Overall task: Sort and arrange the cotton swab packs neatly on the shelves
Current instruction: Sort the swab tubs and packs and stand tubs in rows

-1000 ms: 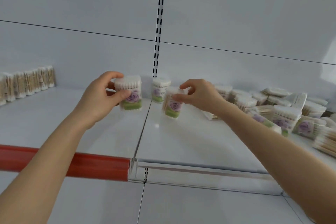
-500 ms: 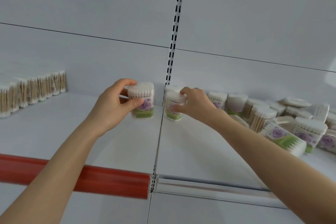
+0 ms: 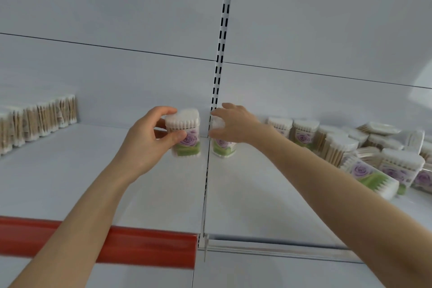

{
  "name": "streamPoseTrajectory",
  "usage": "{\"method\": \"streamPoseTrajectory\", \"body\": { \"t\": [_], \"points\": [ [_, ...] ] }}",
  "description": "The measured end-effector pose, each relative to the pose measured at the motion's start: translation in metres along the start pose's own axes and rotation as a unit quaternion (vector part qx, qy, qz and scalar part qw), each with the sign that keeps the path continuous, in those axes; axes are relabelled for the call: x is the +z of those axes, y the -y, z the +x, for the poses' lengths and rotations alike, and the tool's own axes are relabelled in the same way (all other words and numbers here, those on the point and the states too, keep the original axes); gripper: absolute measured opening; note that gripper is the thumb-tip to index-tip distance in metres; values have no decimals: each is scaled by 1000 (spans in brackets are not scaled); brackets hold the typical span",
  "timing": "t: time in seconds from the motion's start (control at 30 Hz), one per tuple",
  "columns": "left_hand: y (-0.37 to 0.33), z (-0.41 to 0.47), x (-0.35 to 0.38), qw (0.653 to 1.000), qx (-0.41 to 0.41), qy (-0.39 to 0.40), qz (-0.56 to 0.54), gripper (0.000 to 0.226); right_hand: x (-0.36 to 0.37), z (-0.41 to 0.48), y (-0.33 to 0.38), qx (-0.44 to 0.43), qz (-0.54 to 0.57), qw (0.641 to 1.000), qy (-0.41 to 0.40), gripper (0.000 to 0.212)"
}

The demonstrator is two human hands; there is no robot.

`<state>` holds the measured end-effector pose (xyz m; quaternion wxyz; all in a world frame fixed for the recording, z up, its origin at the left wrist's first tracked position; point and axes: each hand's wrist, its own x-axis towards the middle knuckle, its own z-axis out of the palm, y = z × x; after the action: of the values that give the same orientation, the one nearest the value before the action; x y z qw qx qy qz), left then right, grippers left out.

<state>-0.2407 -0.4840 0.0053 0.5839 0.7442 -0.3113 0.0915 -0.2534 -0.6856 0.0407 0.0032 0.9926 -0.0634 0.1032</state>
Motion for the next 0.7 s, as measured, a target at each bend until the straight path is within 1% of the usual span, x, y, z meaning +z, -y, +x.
{"method": "streamPoseTrajectory", "body": {
  "t": [0.1, 0.23, 0.43, 0.57, 0.7],
  "points": [
    [2, 0, 0, 1000, 1, 1, -3, 33, 11, 13, 2, 14, 1, 1000, -4, 44],
    [5, 0, -2, 1000, 1, -2, -4, 33, 12, 12, -7, 15, -4, 1000, -22, 42],
    [6, -1, 0, 1000, 3, -1, -2, 34, 11, 8, -16, 24, -4, 1000, -16, 47],
    [3, -1, 1, 1000, 6, 10, -2, 34, 14, 10, -22, 36, 28, 999, 1, 56],
    [-3, -1, 4, 1000, 9, 22, -10, 34, 17, 14, -36, 18, 49, 999, 2, 63]
  ]
}}
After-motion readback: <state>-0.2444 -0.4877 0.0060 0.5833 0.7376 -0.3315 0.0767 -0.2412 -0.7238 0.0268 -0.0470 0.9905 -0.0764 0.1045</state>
